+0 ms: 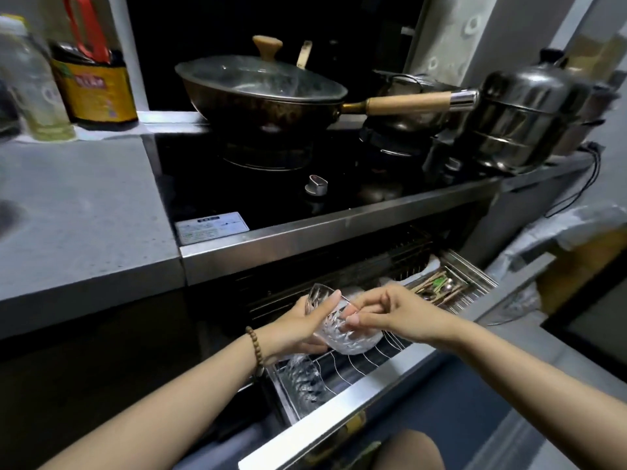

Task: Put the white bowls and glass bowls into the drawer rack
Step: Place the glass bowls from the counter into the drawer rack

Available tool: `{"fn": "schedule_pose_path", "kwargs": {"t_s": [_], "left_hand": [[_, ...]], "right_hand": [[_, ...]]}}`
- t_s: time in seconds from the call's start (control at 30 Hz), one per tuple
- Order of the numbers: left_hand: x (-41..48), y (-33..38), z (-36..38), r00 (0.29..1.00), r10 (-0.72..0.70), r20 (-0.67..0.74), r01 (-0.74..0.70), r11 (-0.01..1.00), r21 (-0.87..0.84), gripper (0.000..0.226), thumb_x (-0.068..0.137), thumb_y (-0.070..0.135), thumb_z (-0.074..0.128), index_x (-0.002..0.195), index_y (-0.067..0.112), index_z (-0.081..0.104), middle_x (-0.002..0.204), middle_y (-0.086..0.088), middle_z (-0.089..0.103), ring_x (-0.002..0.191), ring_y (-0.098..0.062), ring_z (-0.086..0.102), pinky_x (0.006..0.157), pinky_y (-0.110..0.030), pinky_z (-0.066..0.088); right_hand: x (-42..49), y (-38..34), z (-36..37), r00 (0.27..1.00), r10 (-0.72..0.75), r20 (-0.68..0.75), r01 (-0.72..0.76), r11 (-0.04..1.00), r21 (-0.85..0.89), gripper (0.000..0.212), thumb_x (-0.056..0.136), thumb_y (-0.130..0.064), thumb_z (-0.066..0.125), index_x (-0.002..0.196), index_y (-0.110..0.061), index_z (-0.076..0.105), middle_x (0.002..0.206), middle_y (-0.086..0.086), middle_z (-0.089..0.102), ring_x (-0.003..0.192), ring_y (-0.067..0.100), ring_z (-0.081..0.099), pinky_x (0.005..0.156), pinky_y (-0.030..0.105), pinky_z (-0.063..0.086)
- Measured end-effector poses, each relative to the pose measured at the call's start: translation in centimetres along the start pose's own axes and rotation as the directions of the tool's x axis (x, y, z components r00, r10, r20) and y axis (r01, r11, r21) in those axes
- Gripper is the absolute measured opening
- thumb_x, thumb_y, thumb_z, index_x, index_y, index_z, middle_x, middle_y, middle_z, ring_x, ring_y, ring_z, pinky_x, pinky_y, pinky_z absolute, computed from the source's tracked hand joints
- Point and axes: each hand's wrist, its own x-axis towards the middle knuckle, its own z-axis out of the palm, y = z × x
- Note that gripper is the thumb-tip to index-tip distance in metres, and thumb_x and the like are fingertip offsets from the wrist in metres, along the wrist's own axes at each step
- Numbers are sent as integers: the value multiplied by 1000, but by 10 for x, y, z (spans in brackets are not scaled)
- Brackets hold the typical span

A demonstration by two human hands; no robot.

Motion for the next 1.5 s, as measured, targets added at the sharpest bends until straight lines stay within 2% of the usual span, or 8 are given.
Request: {"fn": "schedule_pose_path", "kwargs": {"t_s": [0.1, 0.27, 0.37, 0.53, 0.77, 0.87, 1.07, 1.5], "left_hand": [[16, -19, -5, 999, -30, -17, 32, 997, 73, 94, 59, 77, 53, 136, 27, 35, 117, -1, 66, 101, -17, 67, 94, -36, 53], [32, -53, -21, 992, 52, -118, -9, 939, 344, 68, 83, 60, 47, 140, 27, 33, 142, 1, 45, 112, -8, 52, 84, -13, 46], [40, -78, -33, 980, 147, -130, -46, 816, 577, 77, 82, 59, 53, 145, 23, 24, 152, -2, 30, 137, -17, 30, 112, -29, 26], [54, -116, -40, 984, 148, -99, 5, 530, 848, 98, 76, 73, 46, 149, 25, 0, 159, 4, -2, 146, -17, -2, 118, -39, -6], [64, -150, -36, 973, 208, -103, 16, 381, 925, 114, 59, 92, 20, 149, 25, 0, 159, 5, -8, 145, -13, -13, 114, -37, -20], [66, -154, -34, 962, 246, -115, 23, 347, 937, 118, 55, 95, 11, 150, 25, 1, 159, 6, -8, 145, -12, -13, 115, -38, -18], [66, -155, -33, 957, 262, -123, 26, 346, 938, 115, 58, 93, 16, 149, 24, 2, 159, 6, -7, 145, -12, -12, 115, -37, -18], [64, -152, -33, 962, 248, -116, 23, 348, 937, 111, 64, 90, 23, 150, 24, 2, 159, 5, -6, 145, -12, -11, 115, -37, -17]], "right_hand": [[11, 20, 2, 998, 69, -5, -68, 993, 97, 20, 79, -27, 71, 92, -14, 75, 92, 19, 72, 74, 15, 64, 69, 19, 52], [34, 46, 4, 967, 253, -16, -244, 947, 207, 14, 87, -16, 64, 90, -5, 73, 73, -2, 75, 58, 3, 65, 54, 12, 49], [51, 60, 4, 934, 357, -18, -337, 895, 291, 9, 89, -10, 61, 87, -7, 70, 64, -4, 74, 52, 1, 65, 47, 12, 49], [75, 86, 6, 834, 541, -106, -485, 811, 326, 17, 85, -13, 66, 98, -2, 69, 64, 1, 72, 52, 10, 64, 45, 17, 49], [99, 115, 10, 727, 686, 30, -664, 690, 290, 9, 90, -12, 59, 88, -5, 64, 78, 6, 66, 62, 14, 61, 52, 23, 53], [110, 125, 17, 693, 705, 153, -716, 645, 268, 18, 95, -12, 50, 82, -8, 62, 65, -1, 68, 53, 7, 62, 49, 18, 52], [124, 139, 36, 648, 743, 167, -761, 622, 186, 22, 98, -13, 46, 80, -10, 59, 47, -7, 66, 43, -1, 61, 42, 13, 49], [124, 146, 36, 652, 710, 267, -757, 633, 166, 19, 96, -9, 47, 83, -8, 61, 60, -2, 72, 53, 4, 66, 58, 16, 54]]}}
